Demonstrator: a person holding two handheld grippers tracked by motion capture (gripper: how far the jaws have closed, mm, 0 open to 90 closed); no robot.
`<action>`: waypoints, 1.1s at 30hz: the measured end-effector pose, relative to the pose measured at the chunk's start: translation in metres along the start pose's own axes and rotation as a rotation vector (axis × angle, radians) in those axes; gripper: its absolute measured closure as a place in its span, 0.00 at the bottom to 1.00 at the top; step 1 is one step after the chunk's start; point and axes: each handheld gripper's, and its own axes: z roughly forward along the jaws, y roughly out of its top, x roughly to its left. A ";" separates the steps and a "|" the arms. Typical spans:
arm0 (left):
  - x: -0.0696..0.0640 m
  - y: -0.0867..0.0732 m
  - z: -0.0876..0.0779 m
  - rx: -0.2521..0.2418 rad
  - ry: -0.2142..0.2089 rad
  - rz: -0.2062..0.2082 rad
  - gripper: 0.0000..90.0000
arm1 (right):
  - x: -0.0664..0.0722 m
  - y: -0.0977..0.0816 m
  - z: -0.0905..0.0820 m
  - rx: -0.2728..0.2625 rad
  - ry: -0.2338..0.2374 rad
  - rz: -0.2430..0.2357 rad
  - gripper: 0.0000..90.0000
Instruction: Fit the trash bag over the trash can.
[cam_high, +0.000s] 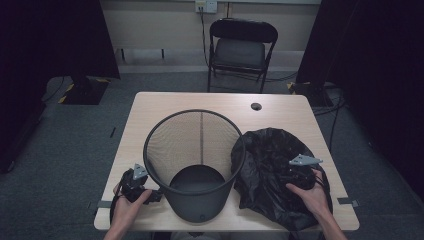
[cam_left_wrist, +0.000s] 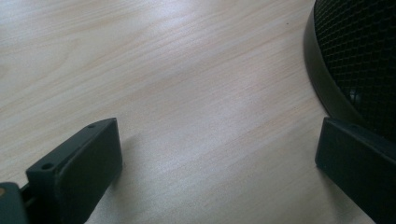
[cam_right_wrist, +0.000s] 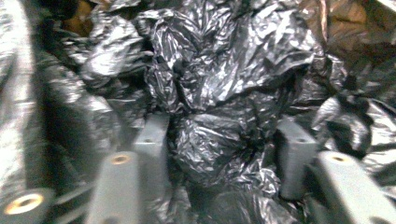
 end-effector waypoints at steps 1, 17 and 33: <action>0.000 0.000 0.000 0.000 0.000 0.001 0.00 | 0.000 0.001 -0.001 0.012 -0.001 0.007 0.55; 0.000 0.001 0.001 -0.002 -0.001 0.001 0.00 | -0.005 0.010 -0.025 -0.064 0.071 0.043 0.88; -0.001 0.000 0.001 -0.001 -0.002 0.001 0.00 | 0.006 0.021 -0.058 -0.212 0.086 0.044 0.89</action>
